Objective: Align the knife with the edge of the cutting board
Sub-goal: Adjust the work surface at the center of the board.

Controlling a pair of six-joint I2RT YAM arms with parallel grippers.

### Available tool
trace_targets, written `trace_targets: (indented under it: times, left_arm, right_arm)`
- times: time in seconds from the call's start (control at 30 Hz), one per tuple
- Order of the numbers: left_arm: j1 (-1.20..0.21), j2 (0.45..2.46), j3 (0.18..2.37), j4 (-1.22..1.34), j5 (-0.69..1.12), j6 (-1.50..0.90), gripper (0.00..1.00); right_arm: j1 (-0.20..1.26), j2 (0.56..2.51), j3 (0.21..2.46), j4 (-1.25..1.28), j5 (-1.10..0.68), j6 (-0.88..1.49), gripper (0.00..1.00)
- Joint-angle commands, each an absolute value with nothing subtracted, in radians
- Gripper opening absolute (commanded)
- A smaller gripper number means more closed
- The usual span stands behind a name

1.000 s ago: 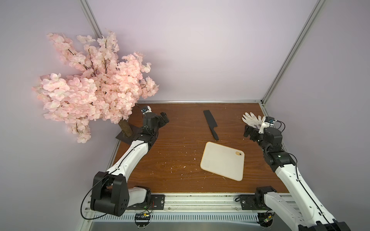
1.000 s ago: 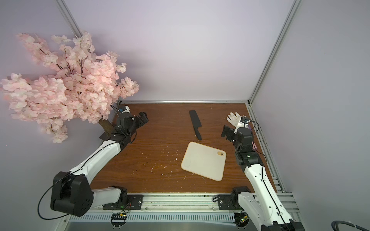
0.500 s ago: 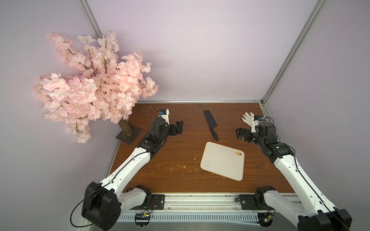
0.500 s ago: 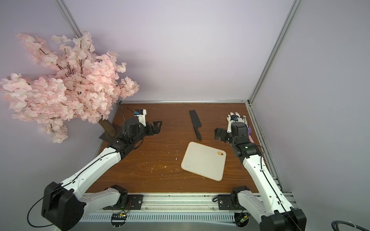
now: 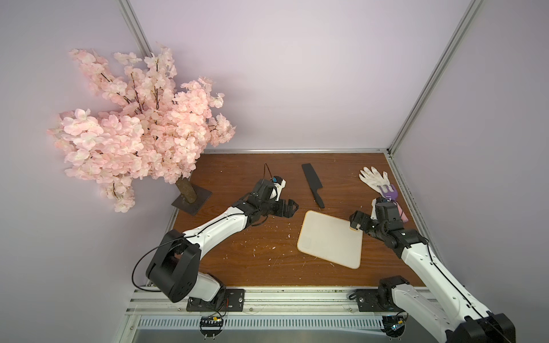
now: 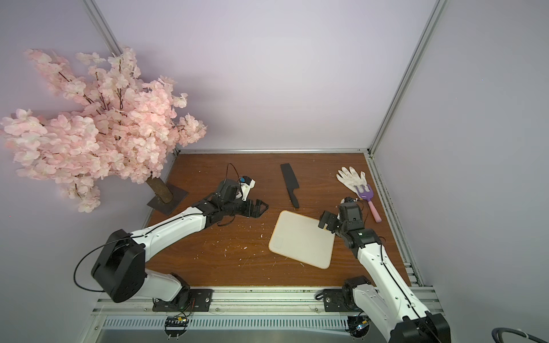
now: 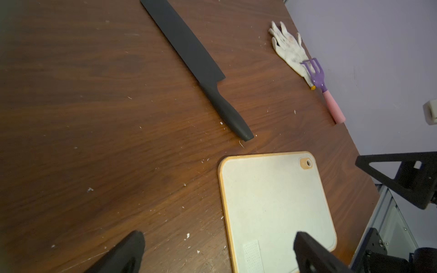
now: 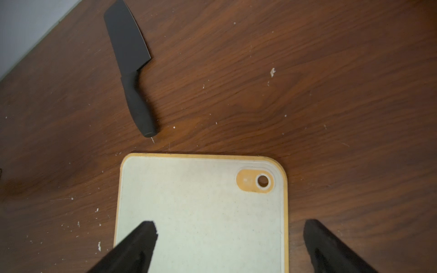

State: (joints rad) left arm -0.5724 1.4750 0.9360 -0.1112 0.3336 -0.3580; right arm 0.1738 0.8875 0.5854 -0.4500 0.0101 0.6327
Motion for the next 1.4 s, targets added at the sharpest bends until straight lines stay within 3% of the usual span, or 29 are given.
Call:
trace_targets:
  times: [0.0, 0.4, 0.63, 1.0, 1.37]
  left_arm:
    - [-0.591, 1.503, 0.964, -0.175, 0.390, -0.361, 1.00]
    - [-0.717, 1.633, 0.995, -0.225, 0.416, -0.340, 0.99]
    - [-0.719, 1.697, 1.016, -0.233, 0.521, -0.348, 1.00]
    - [-0.719, 1.725, 1.032, -0.251, 0.511, -0.351, 1.00]
    - [-0.576, 1.614, 1.026, -0.248, 0.374, -0.387, 1.00]
  right_arm:
    - [0.178, 0.874, 0.595, -0.477, 0.069, 0.697, 1.00]
    - [0.179, 0.902, 0.488, -0.415, 0.045, 0.783, 0.99]
    - [0.178, 0.945, 0.446, -0.367, 0.036, 0.779, 0.99]
    - [0.185, 0.974, 0.358, -0.262, -0.022, 0.797, 0.99]
    - [0.299, 1.034, 0.357, -0.193, -0.017, 0.857, 0.99]
